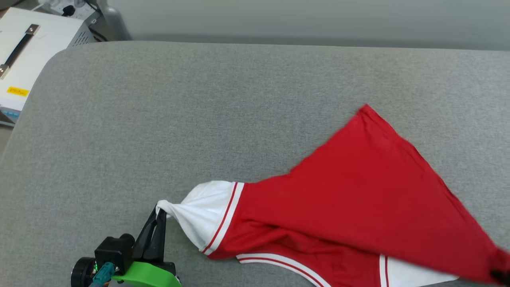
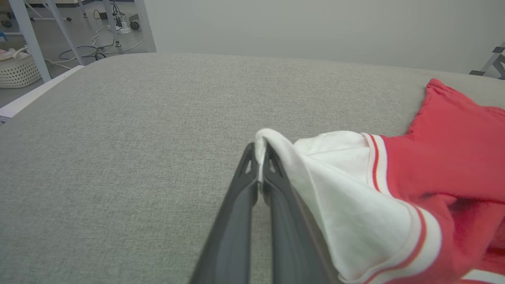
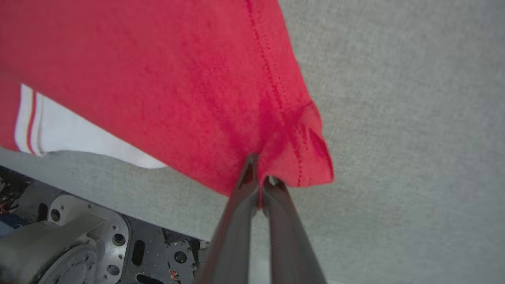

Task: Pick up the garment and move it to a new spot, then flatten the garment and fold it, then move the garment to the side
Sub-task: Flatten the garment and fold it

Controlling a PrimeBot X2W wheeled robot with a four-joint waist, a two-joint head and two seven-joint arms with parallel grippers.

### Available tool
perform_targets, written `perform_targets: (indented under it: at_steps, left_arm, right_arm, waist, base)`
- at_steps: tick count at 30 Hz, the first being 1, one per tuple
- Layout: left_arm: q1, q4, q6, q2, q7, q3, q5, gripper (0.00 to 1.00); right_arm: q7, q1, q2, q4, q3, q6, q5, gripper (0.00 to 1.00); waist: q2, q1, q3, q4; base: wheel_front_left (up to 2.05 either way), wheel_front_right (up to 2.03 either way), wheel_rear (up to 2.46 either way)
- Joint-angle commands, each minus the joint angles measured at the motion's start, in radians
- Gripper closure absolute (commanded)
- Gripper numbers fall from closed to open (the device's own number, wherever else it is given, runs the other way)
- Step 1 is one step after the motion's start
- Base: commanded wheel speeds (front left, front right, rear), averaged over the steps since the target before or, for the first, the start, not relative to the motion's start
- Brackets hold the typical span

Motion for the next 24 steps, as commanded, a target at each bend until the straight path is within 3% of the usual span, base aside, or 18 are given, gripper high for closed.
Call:
perform_targets:
  at_steps: [1, 4, 5, 6, 7, 11, 17, 24]
  left_arm:
    - [0.011, 0.004, 0.004, 0.007, -0.006, 0.004, 0.005, 1.0]
    - [0.007, 0.008, 0.003, 0.008, -0.006, 0.005, 0.006, 1.0]
    - [0.006, 0.009, 0.003, 0.009, -0.006, 0.005, 0.006, 1.0]
    - [0.004, 0.01, 0.003, 0.009, -0.006, 0.005, 0.007, 1.0]
    - [0.004, 0.01, 0.002, 0.009, -0.006, 0.006, 0.007, 1.0]
    - [-0.001, 0.015, 0.001, 0.011, -0.006, 0.005, 0.009, 1.0]
    - [-0.02, 0.009, -0.001, 0.009, -0.006, -0.004, 0.017, 1.0]
    - [-0.072, -0.006, -0.005, -0.001, -0.006, -0.037, 0.035, 1.0]
  right_arm:
    - [0.007, 0.038, 0.026, 0.0, -0.017, -0.001, -0.005, 1.0]
    - [0.009, 0.098, 0.089, 0.002, -0.047, -0.001, -0.033, 1.0]
    - [0.003, 0.105, 0.111, 0.0, -0.06, -0.001, -0.043, 0.85]
    - [-0.004, 0.105, 0.125, -0.004, -0.072, -0.001, -0.053, 0.55]
    - [-0.011, 0.102, 0.137, -0.01, -0.084, -0.001, -0.064, 0.0]
    - [-0.023, 0.062, 0.166, -0.077, -0.156, -0.001, -0.086, 0.0]
    - [-0.009, -0.04, 0.152, -0.234, -0.267, -0.001, -0.097, 0.0]
    - [0.089, -0.273, 0.098, -0.328, -0.235, -0.001, -0.112, 0.0]
  waist:
    - [-0.0001, 0.0001, -0.004, -0.007]
    - [-0.0001, 0.0001, 0.002, -0.008]
    - [-0.0001, 0.0001, 0.004, -0.009]
    - [-0.0001, 0.0001, 0.005, -0.01]
    - [-0.0001, 0.0001, 0.005, -0.012]
    - [-0.0001, 0.0001, 0.003, -0.012]
    - [-0.0001, 0.0001, 0.015, 0.012]
    - [-0.0001, 0.0001, 0.077, 0.067]
  base:
    - [0.0, 0.0, 0.0]
    - [0.0, 0.0, 0.0]
    - [0.0, 0.0, 0.0]
    - [0.0, 0.0, 0.0]
    - [0.0, 0.0, 0.0]
    - [0.0, 0.0, 0.0]
    - [0.0, 0.0, 0.0]
    - [0.0, 0.0, 0.0]
